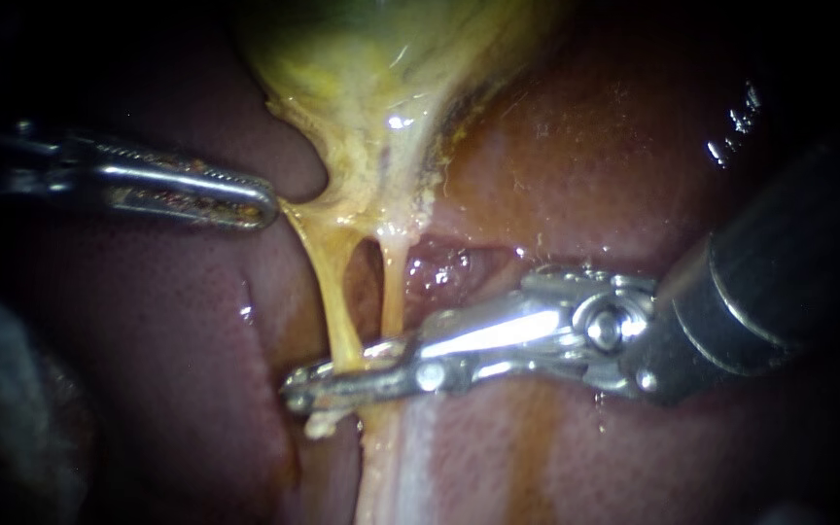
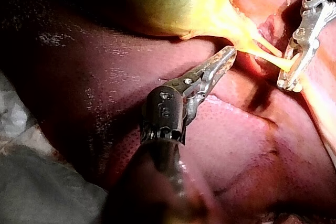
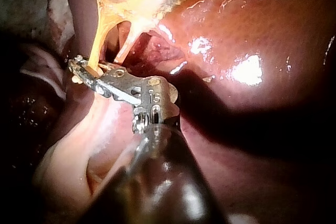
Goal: Going back second clip left tube
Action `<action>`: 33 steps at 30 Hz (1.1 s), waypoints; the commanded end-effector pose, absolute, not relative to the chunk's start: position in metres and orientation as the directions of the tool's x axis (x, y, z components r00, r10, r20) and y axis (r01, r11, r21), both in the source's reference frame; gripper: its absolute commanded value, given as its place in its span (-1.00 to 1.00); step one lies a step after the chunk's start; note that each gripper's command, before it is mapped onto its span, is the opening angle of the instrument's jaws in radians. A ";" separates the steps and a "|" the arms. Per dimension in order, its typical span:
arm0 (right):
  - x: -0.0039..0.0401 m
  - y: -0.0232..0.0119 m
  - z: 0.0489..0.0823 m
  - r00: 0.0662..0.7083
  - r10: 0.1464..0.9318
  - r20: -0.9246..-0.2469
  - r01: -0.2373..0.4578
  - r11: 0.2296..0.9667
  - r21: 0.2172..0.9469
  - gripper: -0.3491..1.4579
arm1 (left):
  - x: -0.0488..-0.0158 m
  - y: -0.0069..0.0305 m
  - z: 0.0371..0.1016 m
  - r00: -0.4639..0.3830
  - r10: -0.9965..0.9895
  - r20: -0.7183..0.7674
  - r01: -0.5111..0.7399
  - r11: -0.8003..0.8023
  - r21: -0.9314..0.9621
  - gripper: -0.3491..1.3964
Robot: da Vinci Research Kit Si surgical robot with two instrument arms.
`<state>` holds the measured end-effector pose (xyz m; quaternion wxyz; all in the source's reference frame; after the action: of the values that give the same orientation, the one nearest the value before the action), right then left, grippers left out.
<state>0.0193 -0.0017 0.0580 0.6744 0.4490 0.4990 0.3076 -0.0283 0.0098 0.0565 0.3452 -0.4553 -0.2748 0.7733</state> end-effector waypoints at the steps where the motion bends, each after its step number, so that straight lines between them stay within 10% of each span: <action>1: 0.0192 -0.0017 0.0581 0.313 0.863 -0.397 0.033 0.407 0.913 -1.00 | -0.0283 0.0098 0.0565 -0.347 0.784 -0.515 -0.283 -0.611 -0.739 -1.00; 4: 0.0191 -0.0018 0.0580 0.328 0.859 -0.394 0.051 0.401 0.915 -1.00 | -0.0283 0.0098 0.0565 -0.347 0.784 -0.515 -0.283 -0.611 -0.739 -1.00; 12: 0.0201 -0.0019 0.0584 0.330 0.827 -0.455 0.084 0.455 0.887 -0.16 | -0.0283 0.0098 0.0565 -0.347 0.784 -0.515 -0.283 -0.611 -0.739 -1.00; 33: 0.0200 0.0007 0.0618 0.263 0.767 -0.585 0.031 0.600 0.800 -0.06 | -0.0282 0.0098 0.0567 -0.347 0.783 -0.516 -0.283 -0.612 -0.738 -1.00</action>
<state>0.0199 0.0009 0.0619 0.7067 0.3623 0.5485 0.2616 -0.0282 0.0098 0.0567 0.3447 -0.4555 -0.2744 0.7736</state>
